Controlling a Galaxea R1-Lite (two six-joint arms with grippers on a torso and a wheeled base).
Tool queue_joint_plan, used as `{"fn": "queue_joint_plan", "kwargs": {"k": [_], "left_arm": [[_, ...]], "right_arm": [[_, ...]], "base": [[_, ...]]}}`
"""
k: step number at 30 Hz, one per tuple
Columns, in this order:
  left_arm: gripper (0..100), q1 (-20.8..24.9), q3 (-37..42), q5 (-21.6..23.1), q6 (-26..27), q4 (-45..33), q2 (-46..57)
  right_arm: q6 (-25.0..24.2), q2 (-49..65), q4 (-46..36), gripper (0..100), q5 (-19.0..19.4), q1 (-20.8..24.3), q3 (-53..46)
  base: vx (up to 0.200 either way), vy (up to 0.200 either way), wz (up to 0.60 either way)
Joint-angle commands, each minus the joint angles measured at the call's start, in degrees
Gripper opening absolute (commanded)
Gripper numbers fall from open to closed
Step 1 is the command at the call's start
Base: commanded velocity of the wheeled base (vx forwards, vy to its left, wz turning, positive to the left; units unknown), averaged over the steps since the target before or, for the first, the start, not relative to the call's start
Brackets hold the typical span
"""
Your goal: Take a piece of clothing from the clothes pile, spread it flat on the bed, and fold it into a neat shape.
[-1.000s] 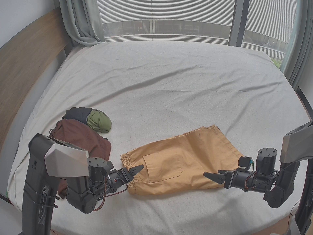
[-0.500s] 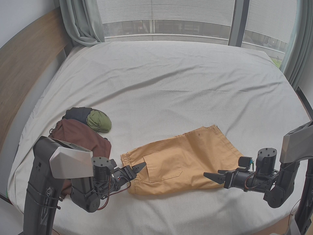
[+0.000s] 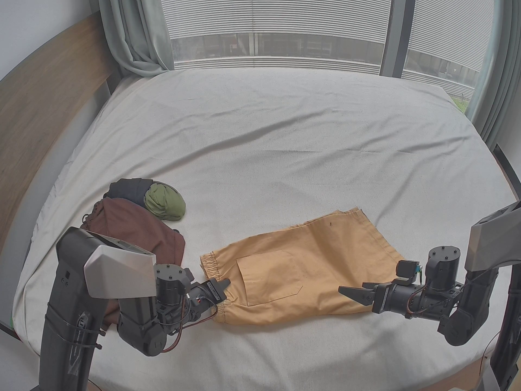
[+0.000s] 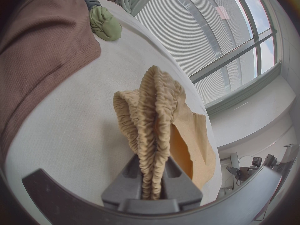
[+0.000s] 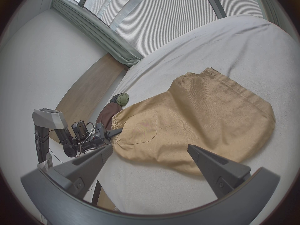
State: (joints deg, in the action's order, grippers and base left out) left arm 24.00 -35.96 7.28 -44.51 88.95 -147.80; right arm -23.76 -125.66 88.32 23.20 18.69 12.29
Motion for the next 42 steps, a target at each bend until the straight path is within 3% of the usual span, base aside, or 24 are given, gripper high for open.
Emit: {"fn": "queue_joint_plan", "kwargs": {"k": [1, 11, 20, 23, 32, 42], "left_arm": [[0, 0.08, 0.54, -1.21, -0.05, 0.08, 0.05], [0, -0.54, 3.97, -2.00, 0.30, 0.25, 1.64], [0, -2.03, 9.33, 1.42, 1.09, -0.10, 10.34], [0, -5.46, 12.06, 4.41, 4.17, -0.10, 12.80], [0, -12.05, 16.01, 10.48, 5.40, -0.19, 17.72], [0, -15.65, 17.59, 12.23, 5.84, -0.19, 19.57]], "right_arm": [[-0.15, -1.25, 0.01, 100, -0.17, -0.41, 1.16], [-0.23, -1.34, 0.01, 100, 0.00, -1.20, 1.33], [-0.23, -1.87, 0.01, 100, 0.09, -1.90, 1.69], [-0.23, -2.04, 0.01, 100, 0.09, -1.90, 1.60], [-0.23, -3.01, 0.01, 100, 0.09, -1.73, 1.60], [-0.15, -3.80, 0.01, 100, 0.09, -1.37, 1.51]], "base": [[0.000, 0.000, 0.00], [0.000, 0.000, 0.00], [0.000, 0.000, 0.00], [0.000, 0.000, 0.00], [0.000, 0.000, 0.00], [0.000, 0.000, 0.00]]}}
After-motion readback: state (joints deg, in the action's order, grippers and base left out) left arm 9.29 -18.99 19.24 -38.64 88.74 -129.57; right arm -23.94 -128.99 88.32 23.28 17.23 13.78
